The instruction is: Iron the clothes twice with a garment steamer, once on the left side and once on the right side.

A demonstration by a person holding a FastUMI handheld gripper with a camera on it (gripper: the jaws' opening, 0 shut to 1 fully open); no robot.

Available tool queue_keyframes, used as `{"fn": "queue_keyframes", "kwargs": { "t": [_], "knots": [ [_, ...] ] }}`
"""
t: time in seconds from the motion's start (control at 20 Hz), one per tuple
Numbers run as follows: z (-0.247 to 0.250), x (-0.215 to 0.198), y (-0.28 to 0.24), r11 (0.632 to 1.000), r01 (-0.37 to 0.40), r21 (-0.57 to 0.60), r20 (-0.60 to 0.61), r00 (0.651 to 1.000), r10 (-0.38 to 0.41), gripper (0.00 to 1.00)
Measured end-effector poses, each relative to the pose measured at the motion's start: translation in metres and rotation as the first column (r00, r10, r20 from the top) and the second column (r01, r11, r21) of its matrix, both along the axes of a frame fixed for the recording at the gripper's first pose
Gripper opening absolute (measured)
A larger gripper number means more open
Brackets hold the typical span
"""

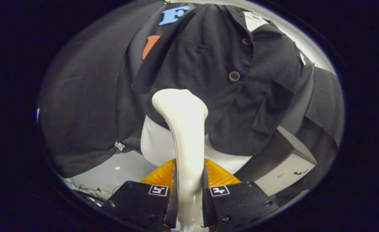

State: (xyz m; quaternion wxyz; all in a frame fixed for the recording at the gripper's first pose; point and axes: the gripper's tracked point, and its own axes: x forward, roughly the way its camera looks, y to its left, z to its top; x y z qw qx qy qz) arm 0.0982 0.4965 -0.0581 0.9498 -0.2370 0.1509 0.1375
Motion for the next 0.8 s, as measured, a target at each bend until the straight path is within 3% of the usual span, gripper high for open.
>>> {"fn": "queue_keyframes", "kwargs": {
  "t": [0.25, 0.45, 0.8],
  "knots": [
    [-0.003, -0.015, -0.011, 1.0, -0.011, 0.022, -0.043, 0.999, 0.012, 0.33],
    [0.008, -0.042, -0.068, 0.997, -0.031, 0.066, -0.039, 0.999, 0.033, 0.33],
    [0.019, -0.088, -0.207, 0.989, 0.043, 0.139, -0.064, 0.997, -0.034, 0.33]
  ]
}}
